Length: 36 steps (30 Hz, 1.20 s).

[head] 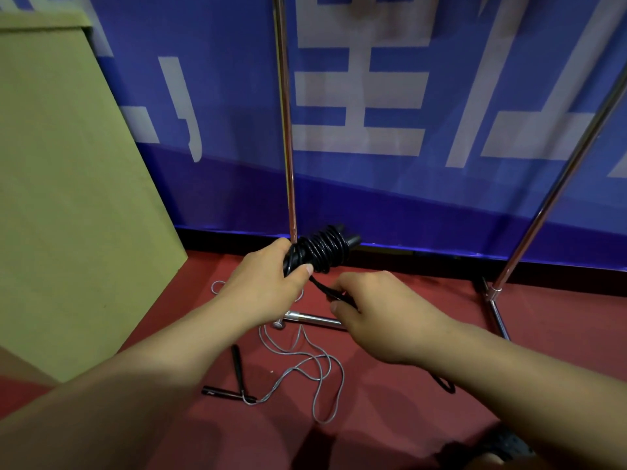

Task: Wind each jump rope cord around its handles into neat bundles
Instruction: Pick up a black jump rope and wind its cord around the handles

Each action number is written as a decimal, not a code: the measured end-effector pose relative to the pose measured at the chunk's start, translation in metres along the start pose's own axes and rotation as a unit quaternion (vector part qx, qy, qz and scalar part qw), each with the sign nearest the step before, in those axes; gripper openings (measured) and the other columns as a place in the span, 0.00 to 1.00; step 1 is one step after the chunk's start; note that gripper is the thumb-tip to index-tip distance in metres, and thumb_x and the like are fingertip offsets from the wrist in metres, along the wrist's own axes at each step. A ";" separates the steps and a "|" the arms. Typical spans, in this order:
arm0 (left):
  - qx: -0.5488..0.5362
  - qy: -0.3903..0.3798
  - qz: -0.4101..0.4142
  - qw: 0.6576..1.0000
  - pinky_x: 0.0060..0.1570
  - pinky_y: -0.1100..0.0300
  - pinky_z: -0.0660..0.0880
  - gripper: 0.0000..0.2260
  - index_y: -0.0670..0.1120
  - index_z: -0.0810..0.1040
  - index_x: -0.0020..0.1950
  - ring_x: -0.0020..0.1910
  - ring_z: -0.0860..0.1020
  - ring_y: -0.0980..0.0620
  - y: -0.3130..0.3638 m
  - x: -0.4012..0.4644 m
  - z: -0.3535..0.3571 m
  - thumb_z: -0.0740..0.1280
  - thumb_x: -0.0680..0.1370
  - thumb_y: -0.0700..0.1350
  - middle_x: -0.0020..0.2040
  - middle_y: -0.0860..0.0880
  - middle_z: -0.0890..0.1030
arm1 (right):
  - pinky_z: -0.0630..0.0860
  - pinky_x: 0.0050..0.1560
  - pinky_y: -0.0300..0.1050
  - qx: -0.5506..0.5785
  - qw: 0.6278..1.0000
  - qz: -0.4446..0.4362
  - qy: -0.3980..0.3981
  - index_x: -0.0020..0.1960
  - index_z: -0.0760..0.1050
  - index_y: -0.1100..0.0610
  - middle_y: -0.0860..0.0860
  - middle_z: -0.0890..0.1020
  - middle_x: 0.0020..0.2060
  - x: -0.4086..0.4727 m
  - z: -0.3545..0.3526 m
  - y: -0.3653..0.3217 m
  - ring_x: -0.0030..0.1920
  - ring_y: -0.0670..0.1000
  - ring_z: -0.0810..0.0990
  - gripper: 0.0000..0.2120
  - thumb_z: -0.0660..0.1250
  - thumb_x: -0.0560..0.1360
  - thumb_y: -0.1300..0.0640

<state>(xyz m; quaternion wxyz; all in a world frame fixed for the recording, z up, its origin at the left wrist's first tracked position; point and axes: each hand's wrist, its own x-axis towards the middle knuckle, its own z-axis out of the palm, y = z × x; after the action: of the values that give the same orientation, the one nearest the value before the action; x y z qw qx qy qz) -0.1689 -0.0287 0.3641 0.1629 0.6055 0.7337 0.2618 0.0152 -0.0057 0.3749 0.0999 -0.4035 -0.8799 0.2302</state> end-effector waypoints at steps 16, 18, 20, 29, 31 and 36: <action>0.103 -0.120 0.027 0.987 0.37 0.58 0.70 0.08 0.54 0.77 0.43 0.38 0.77 0.53 -0.003 -0.004 -0.002 0.71 0.76 0.57 0.36 0.54 0.79 | 0.77 0.45 0.51 -0.048 0.995 -0.014 0.091 0.50 0.78 0.47 0.47 0.82 0.44 0.002 -0.010 0.013 0.47 0.54 0.79 0.07 0.64 0.77 0.46; 0.117 -0.156 0.069 0.978 0.42 0.57 0.73 0.07 0.53 0.77 0.46 0.41 0.78 0.53 0.003 -0.008 -0.001 0.70 0.77 0.56 0.40 0.54 0.81 | 0.78 0.46 0.51 -0.035 0.994 0.002 0.101 0.49 0.78 0.47 0.45 0.82 0.44 0.005 -0.012 0.018 0.47 0.51 0.80 0.07 0.67 0.75 0.45; 0.119 -0.181 0.097 0.971 0.43 0.56 0.73 0.07 0.53 0.77 0.48 0.42 0.77 0.53 0.007 -0.012 0.000 0.68 0.78 0.55 0.40 0.54 0.80 | 0.78 0.45 0.51 -0.016 0.995 0.014 0.100 0.47 0.79 0.46 0.44 0.82 0.41 0.008 -0.013 0.022 0.44 0.49 0.80 0.07 0.69 0.73 0.45; 0.100 -0.234 0.146 0.956 0.44 0.52 0.75 0.06 0.52 0.76 0.48 0.40 0.77 0.52 0.009 -0.015 -0.002 0.67 0.79 0.54 0.39 0.52 0.79 | 0.78 0.47 0.45 0.033 0.995 0.033 0.088 0.44 0.84 0.48 0.43 0.84 0.37 0.016 -0.023 0.034 0.40 0.42 0.80 0.07 0.78 0.67 0.48; 0.069 -0.267 0.154 0.949 0.47 0.48 0.76 0.05 0.52 0.76 0.48 0.41 0.78 0.50 0.008 -0.016 -0.001 0.67 0.79 0.52 0.40 0.50 0.80 | 0.76 0.44 0.38 0.051 0.995 0.049 0.077 0.41 0.83 0.48 0.43 0.84 0.36 0.016 -0.026 0.035 0.40 0.41 0.80 0.10 0.81 0.63 0.47; -0.137 -0.323 0.138 0.926 0.47 0.47 0.76 0.04 0.50 0.77 0.47 0.40 0.77 0.47 0.017 -0.021 -0.010 0.67 0.79 0.49 0.39 0.53 0.81 | 0.76 0.38 0.37 0.282 0.955 0.094 0.018 0.40 0.83 0.57 0.49 0.84 0.31 0.017 -0.035 0.038 0.32 0.43 0.80 0.07 0.80 0.65 0.58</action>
<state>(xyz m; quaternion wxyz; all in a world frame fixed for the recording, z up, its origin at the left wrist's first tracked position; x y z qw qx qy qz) -0.1568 -0.0486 0.3804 0.4350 0.7241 0.5075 0.1699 0.0421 0.0398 0.3867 0.2037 -0.4435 -0.7356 0.4699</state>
